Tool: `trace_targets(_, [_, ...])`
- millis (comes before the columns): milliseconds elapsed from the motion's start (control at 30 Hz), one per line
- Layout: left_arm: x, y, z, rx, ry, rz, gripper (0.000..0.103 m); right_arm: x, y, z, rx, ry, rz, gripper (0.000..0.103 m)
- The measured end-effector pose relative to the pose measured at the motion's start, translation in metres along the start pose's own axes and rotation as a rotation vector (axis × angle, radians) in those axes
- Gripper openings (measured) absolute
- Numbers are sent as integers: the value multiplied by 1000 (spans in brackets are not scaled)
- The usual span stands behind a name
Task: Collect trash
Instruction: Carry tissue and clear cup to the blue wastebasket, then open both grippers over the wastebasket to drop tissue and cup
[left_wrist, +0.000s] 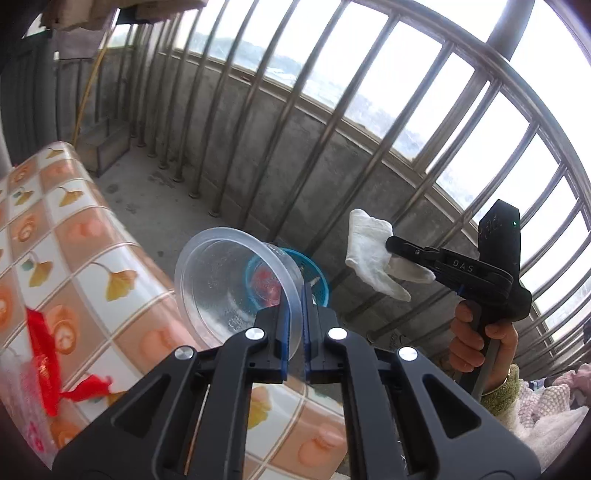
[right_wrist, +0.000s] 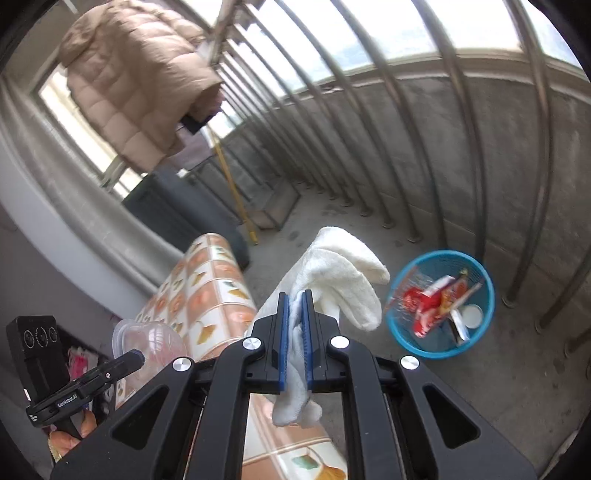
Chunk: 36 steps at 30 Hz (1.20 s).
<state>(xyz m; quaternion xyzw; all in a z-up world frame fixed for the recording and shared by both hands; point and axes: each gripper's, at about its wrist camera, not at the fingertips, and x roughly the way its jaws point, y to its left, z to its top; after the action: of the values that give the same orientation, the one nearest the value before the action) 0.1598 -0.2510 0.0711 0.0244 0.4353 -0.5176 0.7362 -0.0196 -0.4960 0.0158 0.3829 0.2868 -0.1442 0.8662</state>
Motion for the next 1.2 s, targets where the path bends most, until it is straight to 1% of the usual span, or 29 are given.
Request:
trace_targets(67, [38,-12,11,14,70,-20,4,6,-33,-3,70,11,-61,7])
trace_targets(200, [118,-26,26,6,221,-61,4,32,-88,-12,190,65,-111,7])
trace_targets(300, [179,-31,27,8,333,-43,4,56,-118,-14,240,87,-147,7])
trace_targets(400, [233,-28,28,-6,438,-39,4,78,-143,-7,277,92,-170,7])
trace_targets(567, [303,-25,33,5,533,-19,4,121,-172,18,307,88,-198,8])
trace_targets(667, [339,-24,32,33,573,-7,5,150,-185,28,314,98,-216,11])
trace_targets(700, [350,-23,30,43,585,-2,7,162,-192,30,314,111,-231,12])
trace_targets(733, [363,-22,28,55,602,5,19,176,-200,29,315,137,-244,20])
trace_targets(767, [372,-21,26,59,613,14,37,186,-207,26,328,158,-263,24])
trace_targets(800, [379,-20,24,57,618,21,43,195,-216,24,344,169,-271,37])
trace_targets(833, [383,-20,23,52,617,27,45,202,-224,22,358,180,-286,45])
trace_targets(900, [385,-18,23,17,603,20,46,204,-234,14,384,184,-327,45])
trace_targets(967, [377,-17,26,-25,582,-15,46,197,-237,9,408,163,-316,48])
trace_targets(1033, [370,-19,28,-22,559,-27,46,189,-237,7,400,140,-322,54])
trace_targets(1100, [357,-21,32,-5,529,-25,46,180,-232,7,377,118,-338,54])
trace_targets(1200, [337,-25,37,6,482,-31,47,164,-224,10,354,85,-328,55])
